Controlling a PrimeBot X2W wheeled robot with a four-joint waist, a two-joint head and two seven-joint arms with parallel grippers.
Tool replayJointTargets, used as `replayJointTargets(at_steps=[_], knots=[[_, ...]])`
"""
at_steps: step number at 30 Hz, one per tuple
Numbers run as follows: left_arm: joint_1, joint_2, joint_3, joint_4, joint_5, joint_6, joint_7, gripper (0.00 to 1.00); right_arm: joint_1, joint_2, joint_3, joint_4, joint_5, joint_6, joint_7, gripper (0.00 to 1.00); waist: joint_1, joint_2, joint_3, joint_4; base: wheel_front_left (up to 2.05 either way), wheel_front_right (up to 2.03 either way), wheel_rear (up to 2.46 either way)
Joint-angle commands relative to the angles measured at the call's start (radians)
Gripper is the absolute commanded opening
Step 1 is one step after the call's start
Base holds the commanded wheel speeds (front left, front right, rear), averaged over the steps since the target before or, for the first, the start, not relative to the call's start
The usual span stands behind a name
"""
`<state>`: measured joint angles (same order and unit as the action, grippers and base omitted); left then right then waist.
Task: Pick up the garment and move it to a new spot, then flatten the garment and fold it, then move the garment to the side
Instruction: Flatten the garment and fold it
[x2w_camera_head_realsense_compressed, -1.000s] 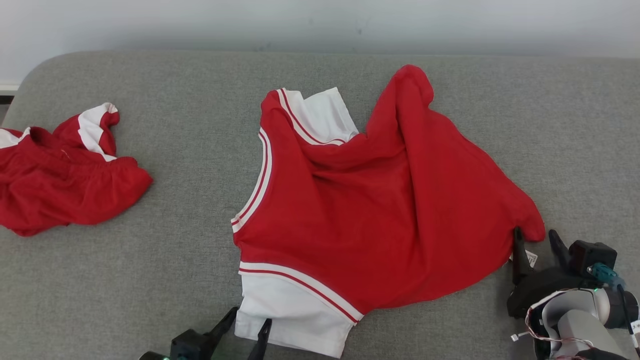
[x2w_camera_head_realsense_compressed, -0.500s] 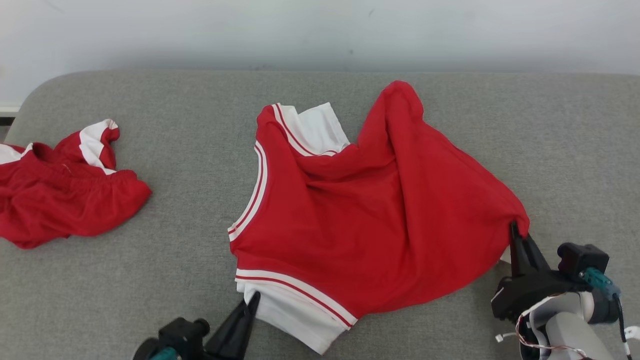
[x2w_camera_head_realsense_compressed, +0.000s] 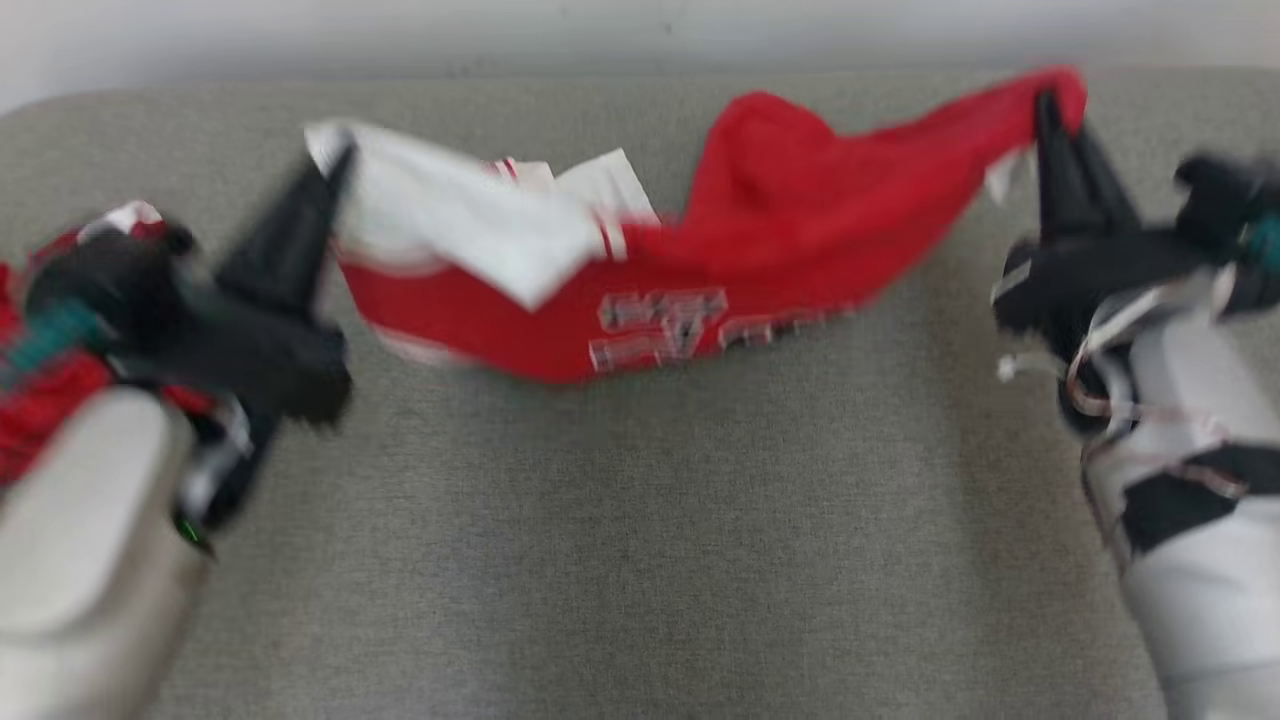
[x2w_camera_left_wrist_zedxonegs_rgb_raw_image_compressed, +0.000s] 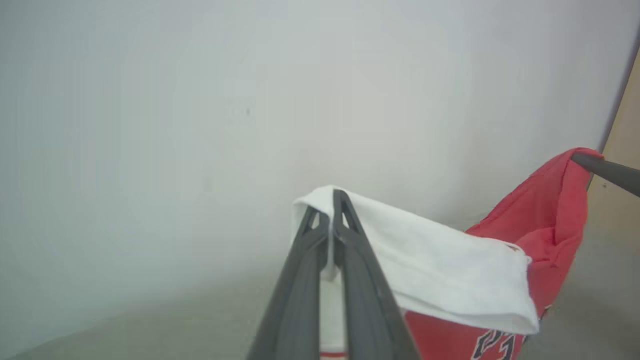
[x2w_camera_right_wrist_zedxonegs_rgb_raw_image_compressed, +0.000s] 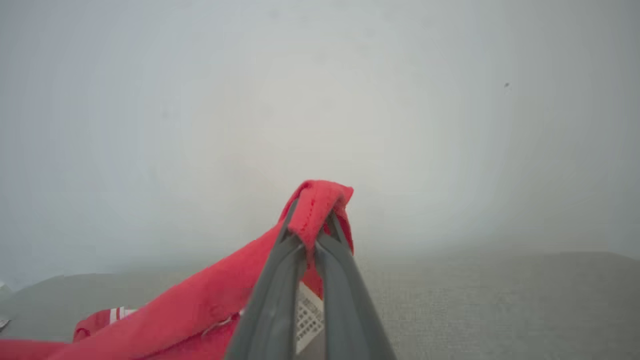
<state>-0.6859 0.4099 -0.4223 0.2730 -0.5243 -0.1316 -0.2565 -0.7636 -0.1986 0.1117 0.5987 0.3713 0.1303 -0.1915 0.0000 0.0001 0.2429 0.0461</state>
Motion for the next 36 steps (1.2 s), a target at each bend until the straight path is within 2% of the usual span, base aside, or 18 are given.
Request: replayJointTargets(at_steps=[1, 4, 13, 22, 30, 36], knots=[[-0.107, 0.024, 0.003, 0.021, -0.045, 0.002, 0.010, 0.00, -0.082, -0.009, -0.009, 0.002, 0.015, 0.001, 0.018, 0.00, 0.0000, -0.0001, 0.109, -0.032, 0.00, 0.00, 0.00], [-0.295, 0.054, 0.012, 0.062, -0.126, 0.002, 0.039, 0.00, -0.235, -0.001, -0.029, 0.011, 0.029, 0.001, 0.068, 0.00, 0.0000, -0.0001, 0.197, -0.046, 0.00, 0.00, 0.00], [-0.864, 0.115, -0.072, 0.224, -0.208, 0.002, 0.131, 0.00, -0.744, 0.017, -0.126, 0.112, -0.043, 0.001, 0.196, 0.00, 0.0000, -0.0001, 0.419, -0.069, 0.00, 0.00, 0.00], [-1.328, 0.131, -0.142, 0.419, -0.243, 0.002, 0.190, 0.00, -1.130, 0.041, -0.225, 0.226, -0.180, 0.001, 0.229, 0.00, 0.0000, -0.0001, 0.514, -0.113, 0.00, 0.00, 0.00], [-1.512, 0.119, -0.200, 0.529, -0.265, 0.002, 0.171, 0.00, -1.288, 0.026, -0.259, 0.338, -0.271, 0.001, 0.208, 0.00, 0.0000, -0.0001, 0.537, -0.113, 0.00, 0.00, 0.00], [-1.560, 0.097, -0.253, 0.596, -0.302, 0.002, 0.150, 0.00, -1.341, 0.032, -0.298, 0.424, -0.319, 0.001, 0.178, 0.00, 0.0000, -0.0001, 0.538, -0.108, 0.00, 0.00, 0.00]])
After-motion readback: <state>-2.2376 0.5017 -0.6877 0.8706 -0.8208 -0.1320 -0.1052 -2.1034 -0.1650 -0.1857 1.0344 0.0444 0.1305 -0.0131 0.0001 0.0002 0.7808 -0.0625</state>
